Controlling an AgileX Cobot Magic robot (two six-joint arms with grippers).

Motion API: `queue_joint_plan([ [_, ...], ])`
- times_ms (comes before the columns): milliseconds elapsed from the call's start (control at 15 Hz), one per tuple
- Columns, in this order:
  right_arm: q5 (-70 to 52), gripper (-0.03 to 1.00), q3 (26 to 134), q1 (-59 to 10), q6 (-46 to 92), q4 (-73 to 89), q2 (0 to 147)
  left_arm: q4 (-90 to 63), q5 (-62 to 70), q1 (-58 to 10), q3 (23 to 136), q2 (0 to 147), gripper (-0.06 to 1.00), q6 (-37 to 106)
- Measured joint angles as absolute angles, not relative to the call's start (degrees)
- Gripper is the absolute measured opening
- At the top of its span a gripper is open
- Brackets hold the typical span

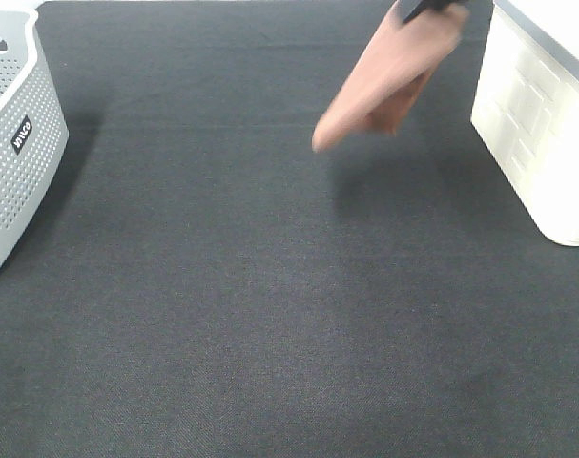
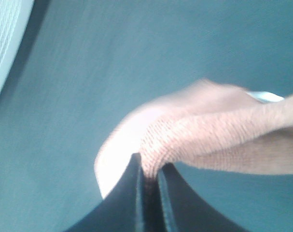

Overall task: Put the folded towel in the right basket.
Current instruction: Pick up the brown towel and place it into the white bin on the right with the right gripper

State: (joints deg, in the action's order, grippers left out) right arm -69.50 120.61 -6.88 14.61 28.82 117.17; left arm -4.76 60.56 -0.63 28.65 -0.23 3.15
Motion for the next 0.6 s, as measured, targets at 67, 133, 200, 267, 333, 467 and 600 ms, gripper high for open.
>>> queue_joint_plan([
  [67,-69.5,0.01,120.6,-4.4,14.6,28.8,115.7,-4.8,60.6,-0.6,28.6,-0.2,0.87,3.2],
  [133,-69.5,0.01,120.6,-4.4,14.6,28.8,115.7,-4.8,60.6,-0.6,28.6,-0.2,0.87,3.2],
  [200,-69.5,0.01,120.6,-1.9,14.6,29.0,114.3,-4.8,60.6,-0.6,28.6,-0.2,0.87,3.2],
  [267,-69.5,0.01,120.7,1.0,14.6,29.3,112.9,-4.8,60.6,-0.6,28.6,-0.2,0.87,3.2],
  [333,-69.6,0.01,120.7,5.2,14.6,29.3,111.3,-4.8,60.6,-0.6,28.6,-0.2,0.87,3.2],
  [467,-69.6,0.01,120.7,10.7,14.6,29.5,110.4,-4.8,60.6,-0.6,28.6,-0.2,0.87,3.2],
  [600,-69.6,0.01,120.7,15.4,14.6,29.5,110.4,-4.8,60.6,-0.6,28.6,-0.2,0.87,3.2],
])
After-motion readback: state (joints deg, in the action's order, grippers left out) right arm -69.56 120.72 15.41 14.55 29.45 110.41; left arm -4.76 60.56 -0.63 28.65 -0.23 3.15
